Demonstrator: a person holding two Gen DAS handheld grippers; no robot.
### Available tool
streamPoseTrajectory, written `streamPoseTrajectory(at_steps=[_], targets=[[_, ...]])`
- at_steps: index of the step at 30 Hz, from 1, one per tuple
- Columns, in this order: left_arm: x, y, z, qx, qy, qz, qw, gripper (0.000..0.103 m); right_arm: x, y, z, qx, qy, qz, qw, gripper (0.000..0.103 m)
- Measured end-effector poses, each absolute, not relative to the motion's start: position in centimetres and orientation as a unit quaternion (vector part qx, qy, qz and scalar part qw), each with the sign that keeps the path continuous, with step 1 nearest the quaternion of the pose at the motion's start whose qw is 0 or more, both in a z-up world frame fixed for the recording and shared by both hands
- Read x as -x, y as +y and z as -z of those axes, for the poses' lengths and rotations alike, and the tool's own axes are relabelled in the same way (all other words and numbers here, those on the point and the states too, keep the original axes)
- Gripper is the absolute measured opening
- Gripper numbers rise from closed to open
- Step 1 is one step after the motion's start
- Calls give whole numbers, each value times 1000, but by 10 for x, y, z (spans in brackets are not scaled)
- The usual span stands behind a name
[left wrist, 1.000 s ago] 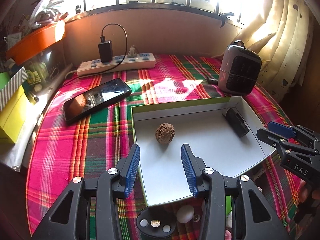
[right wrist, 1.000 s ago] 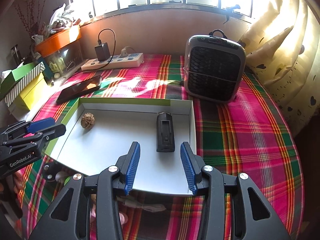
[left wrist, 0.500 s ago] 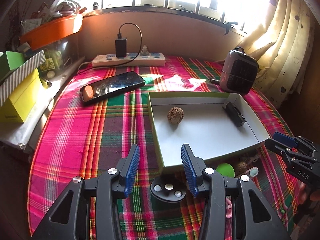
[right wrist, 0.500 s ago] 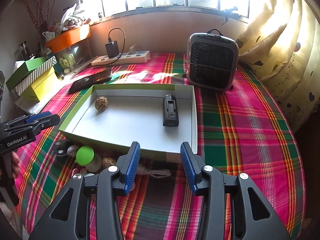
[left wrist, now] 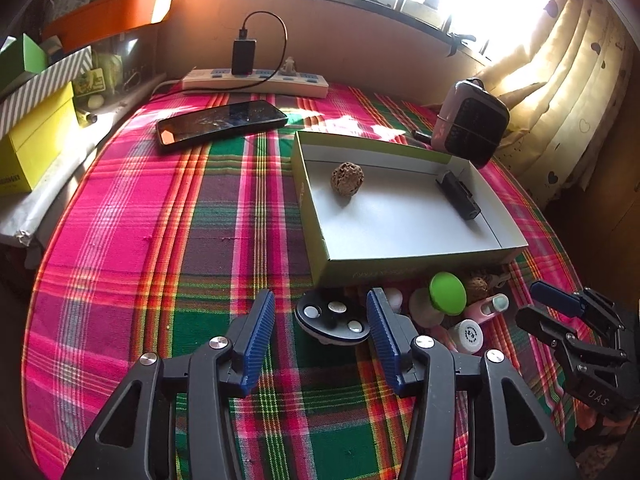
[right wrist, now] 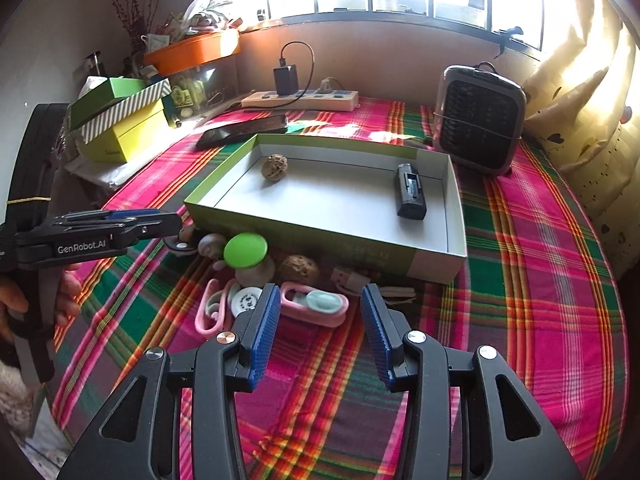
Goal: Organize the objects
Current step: 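Withdraw both grippers from the box and move the left gripper to the black oval fob, then close the left gripper on the black oval fob with white dots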
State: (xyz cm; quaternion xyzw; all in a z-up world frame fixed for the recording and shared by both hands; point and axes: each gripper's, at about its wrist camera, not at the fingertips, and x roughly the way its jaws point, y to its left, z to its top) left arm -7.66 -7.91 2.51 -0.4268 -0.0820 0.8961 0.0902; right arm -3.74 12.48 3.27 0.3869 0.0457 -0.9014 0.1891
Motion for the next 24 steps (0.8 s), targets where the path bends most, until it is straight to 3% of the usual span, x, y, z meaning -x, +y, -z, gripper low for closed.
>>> streamPoseTrajectory(at_steps=[20,24], targets=[[89,-78,-7,451,-108,-883,76,46,25,98,-22,-401,57,889,214,43],[88,-84,-7,449,-116,-883,73,36,22,91,-20,-403,62,885,223,43]])
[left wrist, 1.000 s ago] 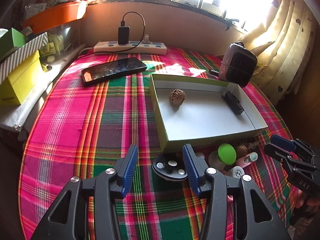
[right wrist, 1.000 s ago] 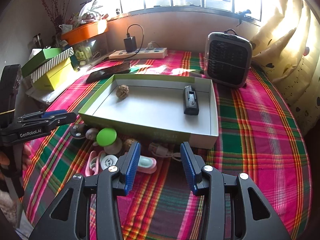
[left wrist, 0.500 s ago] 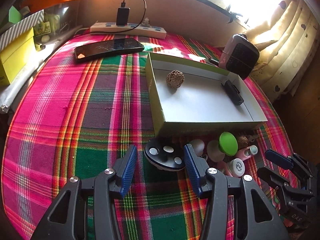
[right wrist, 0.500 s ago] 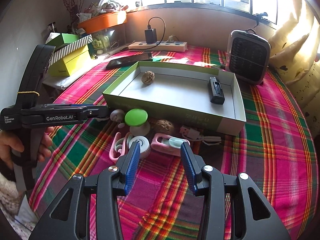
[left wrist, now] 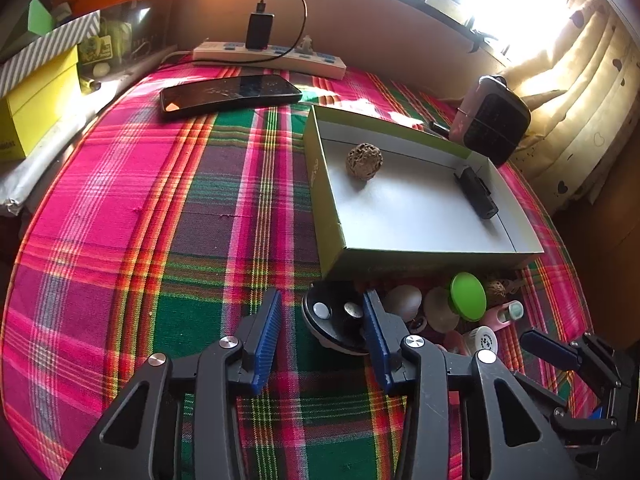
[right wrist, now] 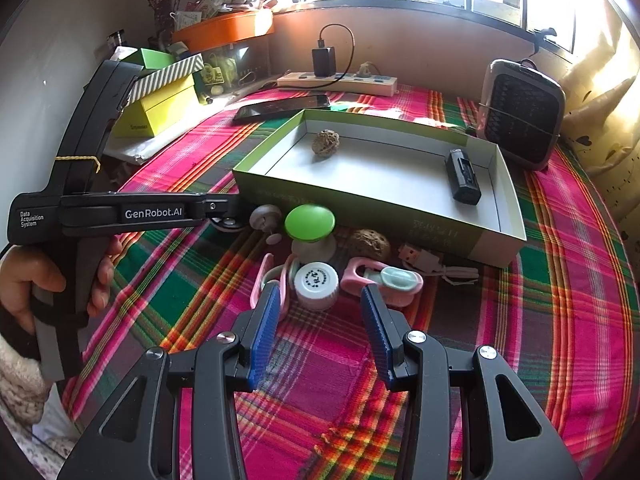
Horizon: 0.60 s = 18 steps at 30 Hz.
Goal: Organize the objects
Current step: 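Close the left gripper on the black oval fob with white dots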
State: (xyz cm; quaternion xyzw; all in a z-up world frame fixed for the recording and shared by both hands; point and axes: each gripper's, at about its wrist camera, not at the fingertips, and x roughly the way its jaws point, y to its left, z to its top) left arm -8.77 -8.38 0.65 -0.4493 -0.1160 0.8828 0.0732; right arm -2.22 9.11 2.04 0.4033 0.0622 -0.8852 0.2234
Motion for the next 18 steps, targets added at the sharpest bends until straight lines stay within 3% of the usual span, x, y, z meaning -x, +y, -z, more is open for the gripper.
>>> streamPoseTrajectory(at_steps=[6,18], targets=[[82,-90,-8,446,-114,-886,61,27,18,80,-18,-406,62,879,243,43],[70,-106,-6,447,-115,-886,45,27,26,64,-5,-427,52,864,263,43]])
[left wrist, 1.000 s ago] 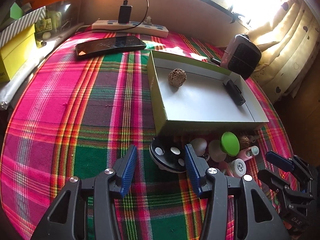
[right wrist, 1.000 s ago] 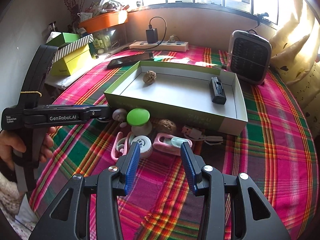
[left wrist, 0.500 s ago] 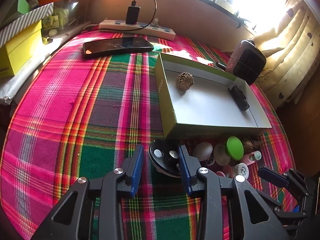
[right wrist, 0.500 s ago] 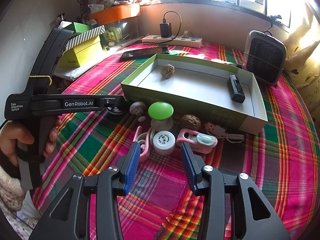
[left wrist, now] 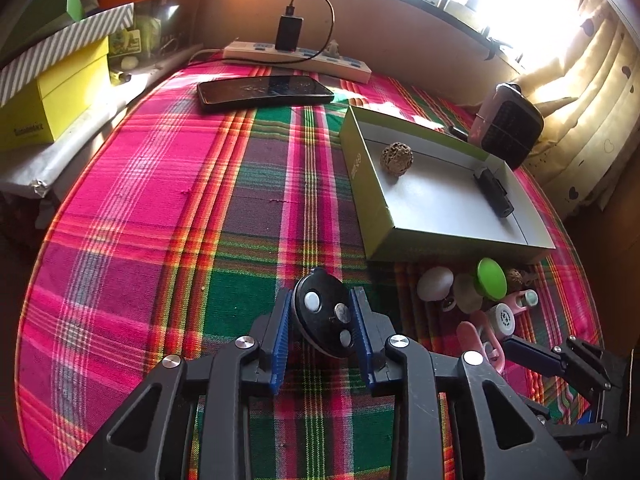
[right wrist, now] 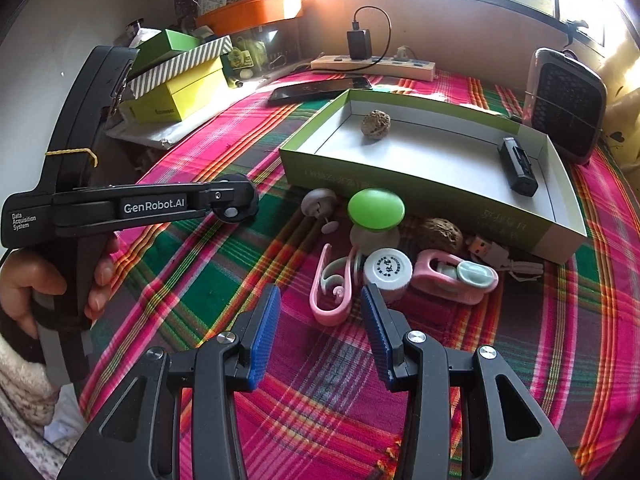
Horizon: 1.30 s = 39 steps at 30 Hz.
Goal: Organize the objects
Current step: 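Close the left gripper on the black oval fob with white dots, then close the right gripper on the pink hook-shaped clip while the left gripper holds the fob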
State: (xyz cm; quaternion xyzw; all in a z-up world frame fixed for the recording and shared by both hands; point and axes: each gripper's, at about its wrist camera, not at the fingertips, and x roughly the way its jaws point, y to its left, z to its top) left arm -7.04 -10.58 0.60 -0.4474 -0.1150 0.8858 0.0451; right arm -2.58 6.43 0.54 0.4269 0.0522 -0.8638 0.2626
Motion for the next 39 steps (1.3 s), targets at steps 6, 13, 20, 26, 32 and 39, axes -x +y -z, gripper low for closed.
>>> streamPoseTrajectory(at_steps=[6,13,20,26,32,39], targets=[[70,-110,-6,448,-119,-885,47,27,32,58,-2,-431,55,864,255,43],[73,-110,-5,447,-122,-885,48,27,37,53,0,-430,57,867,247,43],[73,-110,-5,446,-121,-885,49,27,36,51,1,-425,63,871,239,40],[75,-110,-6,446,-120,-886,49,26,37,55,1,-425,62,874,226,27],[74,-112,-6,444,-126,-886,49,25,37,56,1,-425,61,875,225,24],[74,-112,-5,442,-124,-887,49,25,37,56,1,-425,61,875,225,24]])
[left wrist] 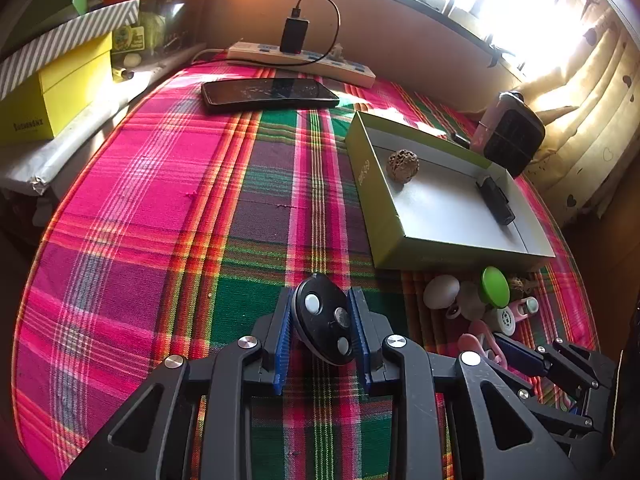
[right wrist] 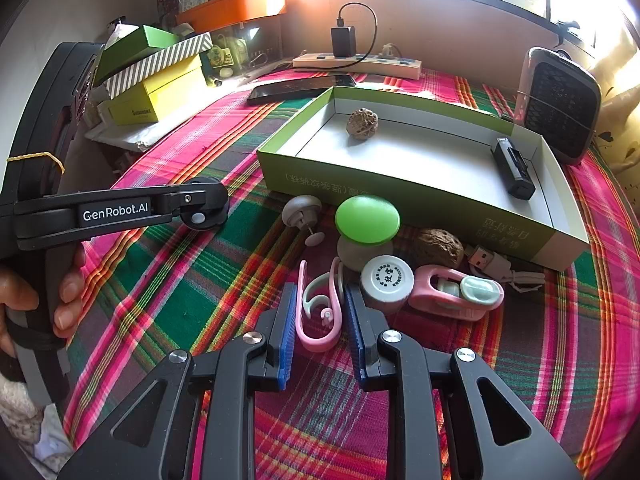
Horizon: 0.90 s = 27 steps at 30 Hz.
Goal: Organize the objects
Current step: 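Close the right gripper on the pink hook-shaped clip while the left gripper holds the fob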
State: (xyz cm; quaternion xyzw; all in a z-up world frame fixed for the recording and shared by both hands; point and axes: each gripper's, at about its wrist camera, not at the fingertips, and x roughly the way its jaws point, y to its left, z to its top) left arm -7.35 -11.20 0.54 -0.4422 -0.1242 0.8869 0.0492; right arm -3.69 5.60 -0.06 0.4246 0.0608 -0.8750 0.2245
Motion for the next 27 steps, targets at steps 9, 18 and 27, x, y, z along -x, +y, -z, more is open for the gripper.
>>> streamPoseTrajectory(at_steps=[9,18,27], targets=[[73,-113,-5,441,-126,-887,48,24,36,56,0,-425,60,874,227,24],[68,-113,-10,434,-116,-893,42,24,34,55,-1,-424,58,873,232,24],[63,-112,-20,425,-111,-897,46,24,31,56,-10,-415,56,877,236,24]])
